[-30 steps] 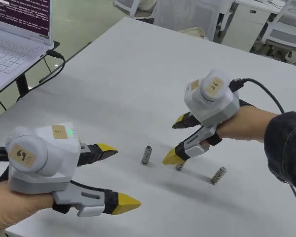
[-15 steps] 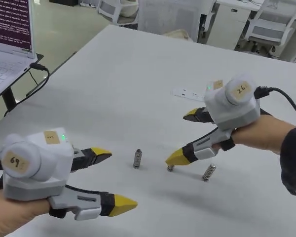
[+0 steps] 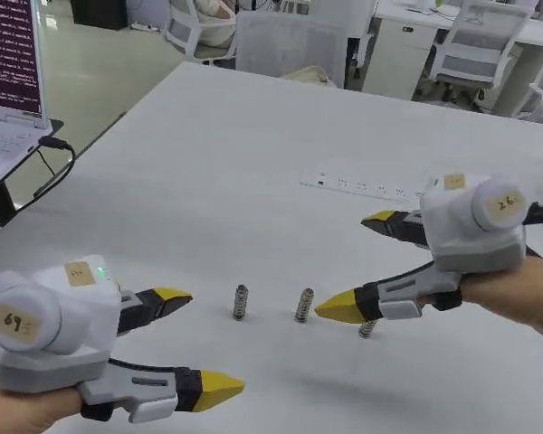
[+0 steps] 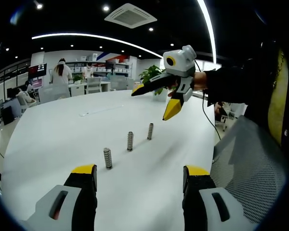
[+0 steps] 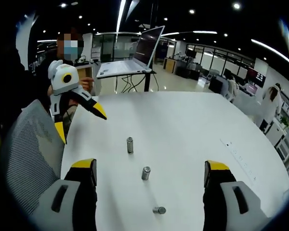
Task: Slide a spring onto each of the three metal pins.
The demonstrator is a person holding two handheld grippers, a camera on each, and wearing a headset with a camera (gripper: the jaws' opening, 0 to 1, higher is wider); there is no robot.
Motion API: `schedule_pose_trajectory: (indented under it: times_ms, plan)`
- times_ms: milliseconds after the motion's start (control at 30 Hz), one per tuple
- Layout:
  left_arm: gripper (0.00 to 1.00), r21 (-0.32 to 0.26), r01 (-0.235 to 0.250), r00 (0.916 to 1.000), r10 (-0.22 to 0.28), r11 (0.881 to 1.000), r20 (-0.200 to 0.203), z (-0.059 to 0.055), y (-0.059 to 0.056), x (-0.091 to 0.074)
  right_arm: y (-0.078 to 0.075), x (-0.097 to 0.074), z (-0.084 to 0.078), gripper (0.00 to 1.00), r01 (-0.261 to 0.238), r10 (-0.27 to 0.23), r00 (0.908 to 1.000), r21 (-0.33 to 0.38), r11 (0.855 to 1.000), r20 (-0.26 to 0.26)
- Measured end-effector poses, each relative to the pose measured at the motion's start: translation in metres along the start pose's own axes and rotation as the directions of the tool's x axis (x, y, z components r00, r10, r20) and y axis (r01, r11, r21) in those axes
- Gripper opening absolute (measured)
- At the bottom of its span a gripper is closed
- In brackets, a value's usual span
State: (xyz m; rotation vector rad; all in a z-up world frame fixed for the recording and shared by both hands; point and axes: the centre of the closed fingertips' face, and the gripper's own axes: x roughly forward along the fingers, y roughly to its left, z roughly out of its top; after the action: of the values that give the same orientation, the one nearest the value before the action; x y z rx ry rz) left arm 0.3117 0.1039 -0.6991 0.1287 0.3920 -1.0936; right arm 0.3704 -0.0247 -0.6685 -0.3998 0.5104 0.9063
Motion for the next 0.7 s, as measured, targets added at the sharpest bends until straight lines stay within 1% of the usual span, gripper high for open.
schedule_pose_trajectory:
  times_ms: [133,200,300,400,500,533,700]
  plan:
    - [0.7,-0.005,-0.008,0.9999,0.008,1.0,0.006,0.001,0.0,-0.001,0.002,-0.014,-0.009,0.93,0.037,-0.038,0.9988,0.036,0.999,0.031]
    - [0.71,-0.009,-0.01,0.9999,0.011,1.0,0.009,0.001,-0.001,-0.001,0.005,-0.02,-0.017,0.93,0.055,-0.057,0.9979,0.044,0.997,0.031]
    - [0.72,-0.011,-0.012,0.9999,0.012,1.0,0.009,0.001,-0.002,-0.002,0.013,-0.028,-0.027,0.94,0.064,-0.067,0.9968,0.074,0.995,0.042]
    - [0.73,-0.019,-0.013,0.9998,0.013,1.0,0.013,0.001,-0.003,-0.002,0.018,-0.035,-0.038,0.95,0.077,-0.081,0.9962,0.091,0.993,0.034]
    - [0.75,-0.028,-0.016,0.9997,0.017,0.999,0.019,0.002,-0.003,-0.002,0.022,-0.042,-0.043,0.95,0.093,-0.1,0.9939,0.124,0.988,0.047]
    - [0.76,-0.039,-0.018,0.9994,0.02,0.999,0.027,0.002,-0.003,-0.002,0.022,-0.044,-0.046,0.95,0.106,-0.114,0.9921,0.141,0.984,0.051]
    - [0.8,-0.056,-0.024,0.9993,0.025,0.998,0.028,0.0,-0.004,-0.004,0.031,-0.05,-0.054,0.97,0.118,-0.129,0.9902,0.17,0.978,0.054]
